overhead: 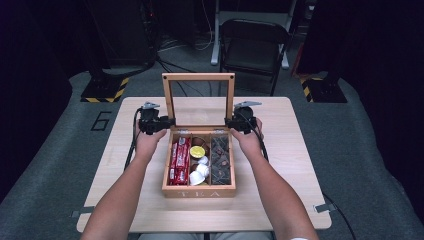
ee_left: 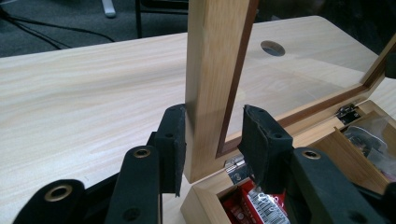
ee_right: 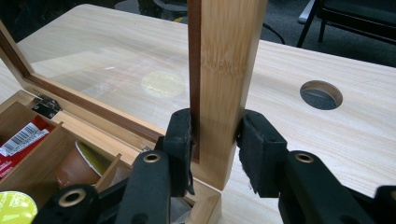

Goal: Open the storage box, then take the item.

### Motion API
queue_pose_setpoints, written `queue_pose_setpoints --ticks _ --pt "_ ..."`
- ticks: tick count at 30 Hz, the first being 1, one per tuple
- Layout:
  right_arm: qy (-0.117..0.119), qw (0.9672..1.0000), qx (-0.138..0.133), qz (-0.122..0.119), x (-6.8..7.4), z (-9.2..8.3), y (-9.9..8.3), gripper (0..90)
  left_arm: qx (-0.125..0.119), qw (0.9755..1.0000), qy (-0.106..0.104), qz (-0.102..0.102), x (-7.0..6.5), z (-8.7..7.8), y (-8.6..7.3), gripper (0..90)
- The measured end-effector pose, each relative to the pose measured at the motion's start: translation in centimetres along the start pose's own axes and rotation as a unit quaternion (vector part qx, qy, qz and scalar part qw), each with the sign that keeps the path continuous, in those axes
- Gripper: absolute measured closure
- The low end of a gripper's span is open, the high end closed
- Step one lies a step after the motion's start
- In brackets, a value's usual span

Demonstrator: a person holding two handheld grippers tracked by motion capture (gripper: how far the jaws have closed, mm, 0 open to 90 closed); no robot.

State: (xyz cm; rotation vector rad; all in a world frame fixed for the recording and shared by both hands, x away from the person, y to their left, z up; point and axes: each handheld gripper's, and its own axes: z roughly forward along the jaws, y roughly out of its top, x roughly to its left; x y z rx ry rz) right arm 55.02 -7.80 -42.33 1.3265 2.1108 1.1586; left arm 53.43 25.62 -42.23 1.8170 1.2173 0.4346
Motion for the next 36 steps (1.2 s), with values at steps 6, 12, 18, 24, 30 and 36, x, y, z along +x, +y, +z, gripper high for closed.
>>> queue_pose_setpoints --ticks 6,12,18,24,30,36 --pt "0.0 1.0 0.004 0.006 -0.2 0.3 0.2 64.8 0.003 1.0 -0.006 0.001 0.0 -0.2 -0.2 57.1" --pt "0.001 0.9999 0.002 0.015 -0.3 0.6 0.2 64.7 0.001 0.9999 -0.011 -0.003 -0.3 -0.5 -0.4 55.8" --pt "0.0 0.9998 0.006 0.02 -0.2 0.3 0.1 55.7 0.002 0.9999 -0.013 0.004 -0.5 -0.9 -0.4 54.9" --pt "-0.013 0.9999 0.007 -0.001 0.4 -0.5 -0.3 51.9 0.006 0.9999 -0.011 0.009 -0.7 -1.4 -0.3 54.9" --pt "-0.01 0.9999 0.005 0.004 0.3 -1.5 -0.9 49.6 -0.004 0.9999 -0.01 0.004 -0.5 -2.2 -0.2 53.0" --pt "0.008 0.9999 0.003 -0.007 1.3 -2.6 -0.9 49.0 -0.008 0.9999 -0.011 0.001 -0.4 -2.9 -0.2 52.3"
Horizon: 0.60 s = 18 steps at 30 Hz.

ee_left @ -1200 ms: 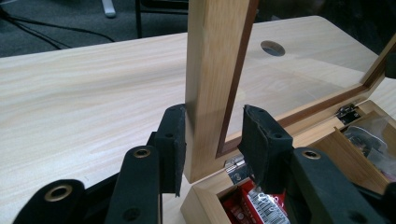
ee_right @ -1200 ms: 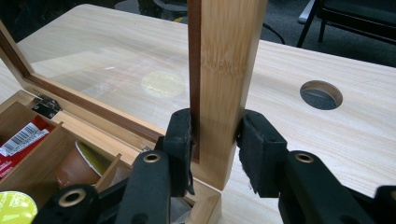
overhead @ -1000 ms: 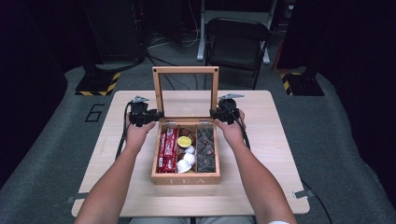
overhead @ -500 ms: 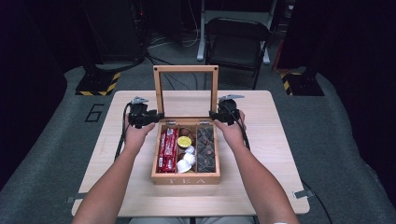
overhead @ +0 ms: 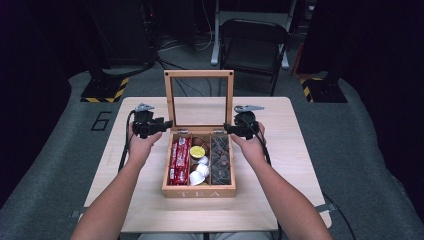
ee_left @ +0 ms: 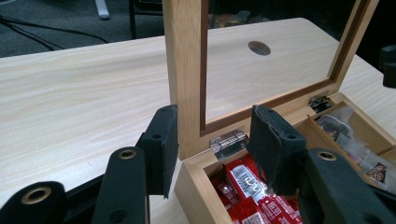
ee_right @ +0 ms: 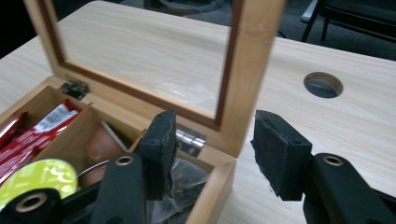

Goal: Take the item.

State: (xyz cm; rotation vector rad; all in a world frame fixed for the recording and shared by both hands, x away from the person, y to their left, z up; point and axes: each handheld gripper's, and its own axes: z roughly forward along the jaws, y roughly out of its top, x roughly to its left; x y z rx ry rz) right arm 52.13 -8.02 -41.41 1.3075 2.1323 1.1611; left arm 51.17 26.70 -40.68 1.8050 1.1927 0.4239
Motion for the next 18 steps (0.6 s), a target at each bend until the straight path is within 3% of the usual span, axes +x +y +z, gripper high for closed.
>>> queue_pose_setpoints --ticks 11,18 --pt "0.054 0.9974 0.013 -0.046 3.5 -0.1 -0.1 47.1 -0.013 0.9998 -0.01 0.007 -1.0 -1.0 0.3 52.3" --pt "0.077 0.9945 0.021 -0.067 4.8 0.2 -0.4 46.6 -0.012 0.9998 -0.008 0.01 -1.1 -1.4 0.3 51.9"
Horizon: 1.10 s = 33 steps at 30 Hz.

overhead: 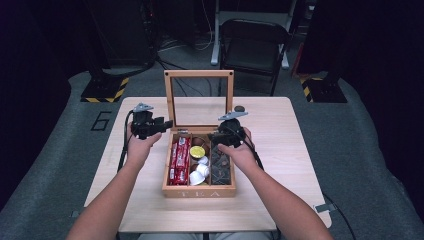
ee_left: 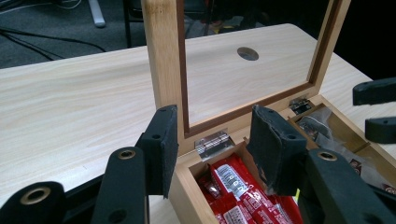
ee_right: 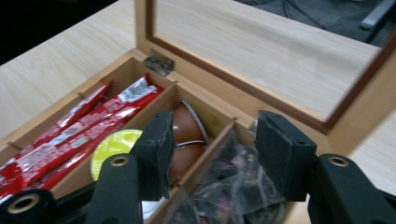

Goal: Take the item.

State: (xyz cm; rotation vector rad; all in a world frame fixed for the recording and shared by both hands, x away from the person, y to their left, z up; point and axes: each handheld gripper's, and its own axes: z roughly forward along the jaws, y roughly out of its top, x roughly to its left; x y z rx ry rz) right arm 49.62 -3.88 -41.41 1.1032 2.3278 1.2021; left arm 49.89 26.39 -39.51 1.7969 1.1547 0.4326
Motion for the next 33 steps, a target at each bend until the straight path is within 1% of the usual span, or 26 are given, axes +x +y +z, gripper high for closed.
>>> queue_pose_setpoints --ticks 1,2,3,8,13,16,17,18,19,22,23,25,28,29,31,32,33 --pt "0.004 1.0 0.002 0.002 0.2 0.1 0.0 46.2 -0.001 1.0 0.0 -0.001 -0.1 -0.1 0.0 51.8" --pt "0.007 1.0 0.002 -0.002 0.4 0.2 0.0 46.0 -0.001 1.0 0.002 0.003 -0.1 -0.2 0.0 51.8" --pt "0.017 0.9998 0.003 -0.006 0.7 0.5 -0.1 45.0 -0.005 0.9999 0.007 0.006 -0.2 -0.4 0.1 51.5" --pt "0.028 0.9995 0.01 -0.007 1.3 1.0 -0.4 43.5 -0.008 0.9999 0.008 0.007 -0.2 -0.7 0.1 51.4" --pt "0.039 0.999 0.02 -0.013 1.6 1.7 -0.9 40.8 -0.01 0.9999 0.007 0.007 -0.2 -1.0 0.1 51.1" --pt "0.045 0.9987 0.022 -0.011 1.9 1.9 -1.0 40.0 -0.01 0.9999 0.008 0.004 -0.1 -1.0 0.0 50.4" --pt "0.052 0.9982 0.024 -0.016 2.1 2.2 -1.0 39.5 -0.011 0.9999 0.007 0.005 -0.1 -1.0 0.0 50.4" --pt "0.052 0.9982 0.024 -0.016 2.1 2.2 -1.0 39.5 -0.015 0.9999 0.008 0.002 -0.1 -1.0 -0.2 50.4" --pt "0.056 0.9978 0.029 -0.022 2.5 2.4 -1.1 38.6 -0.014 0.9999 0.007 -0.001 0.0 -1.0 -0.3 50.4" --pt "0.062 0.9971 0.037 -0.022 2.9 2.6 -1.2 38.4 -0.01 0.9999 0.011 -0.001 0.1 -1.0 -0.6 50.4" --pt "0.062 0.9969 0.039 -0.028 3.0 2.7 -1.2 38.1 -0.01 0.9999 0.01 -0.001 0.2 -1.0 -0.6 50.4" --pt "0.068 0.9962 0.044 -0.032 3.3 3.1 -1.3 37.3 -0.009 0.9999 0.01 -0.002 0.3 -1.0 -0.7 50.3" --pt "0.069 0.9961 0.046 -0.03 3.5 3.3 -1.4 36.1 -0.01 0.9999 0.01 0.0 0.3 -1.1 -0.7 50.0" --pt "0.076 0.9953 0.052 -0.027 3.5 3.5 -1.4 35.0 -0.01 0.9999 0.01 0.0 0.3 -1.1 -0.7 49.9" --pt "0.079 0.9952 0.051 -0.03 3.6 3.6 -1.4 35.0 -0.012 0.9999 0.01 0.0 0.3 -1.2 -0.7 49.8" --pt "0.077 0.9951 0.056 -0.027 3.7 3.7 -1.5 35.0 -0.013 0.9998 0.012 -0.001 0.2 -1.2 -0.7 49.8" --pt "0.081 0.9947 0.055 -0.029 3.8 3.8 -1.5 34.7 -0.014 0.9998 0.013 0.002 0.3 -1.2 -0.7 49.8"
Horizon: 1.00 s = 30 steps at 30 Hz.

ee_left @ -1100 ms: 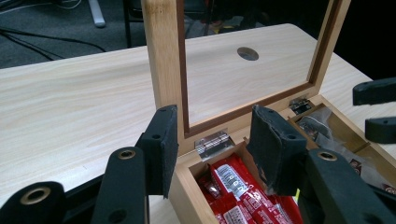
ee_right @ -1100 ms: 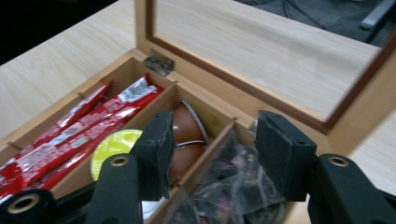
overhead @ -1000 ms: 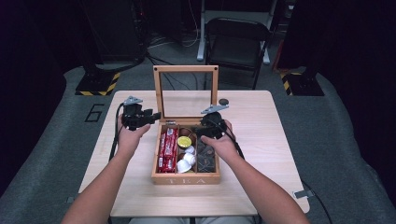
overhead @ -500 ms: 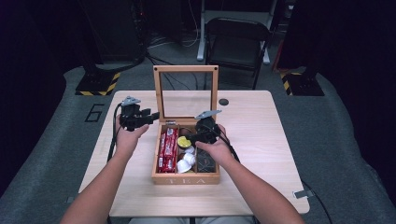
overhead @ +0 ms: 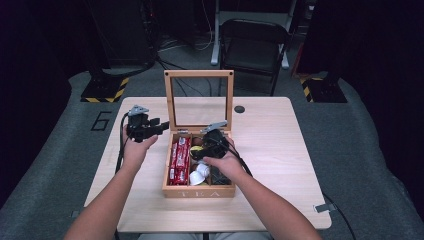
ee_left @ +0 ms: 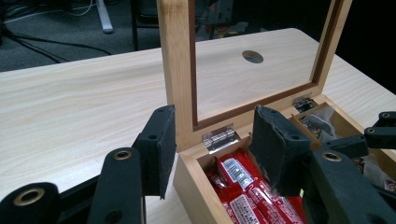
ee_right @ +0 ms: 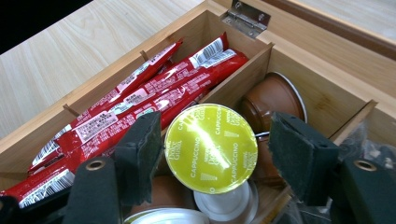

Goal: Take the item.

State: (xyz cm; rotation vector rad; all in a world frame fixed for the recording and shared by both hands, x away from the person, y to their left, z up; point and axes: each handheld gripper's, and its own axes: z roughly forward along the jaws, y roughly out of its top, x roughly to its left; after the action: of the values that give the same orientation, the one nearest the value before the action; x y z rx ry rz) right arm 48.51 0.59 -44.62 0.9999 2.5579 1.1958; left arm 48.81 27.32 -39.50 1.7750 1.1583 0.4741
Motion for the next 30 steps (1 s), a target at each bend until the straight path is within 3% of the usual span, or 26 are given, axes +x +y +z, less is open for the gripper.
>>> queue_pose_setpoints --ticks 14,30 --pt "0.007 0.9996 0.01 0.025 -0.1 0.8 -0.5 33.7 -0.008 0.9999 0.005 0.006 -0.2 0.0 0.0 49.9" --pt "0.014 0.9992 0.022 0.031 -0.3 1.5 -0.6 36.1 -0.008 0.9998 0.01 0.016 -0.4 0.0 -0.1 50.2"
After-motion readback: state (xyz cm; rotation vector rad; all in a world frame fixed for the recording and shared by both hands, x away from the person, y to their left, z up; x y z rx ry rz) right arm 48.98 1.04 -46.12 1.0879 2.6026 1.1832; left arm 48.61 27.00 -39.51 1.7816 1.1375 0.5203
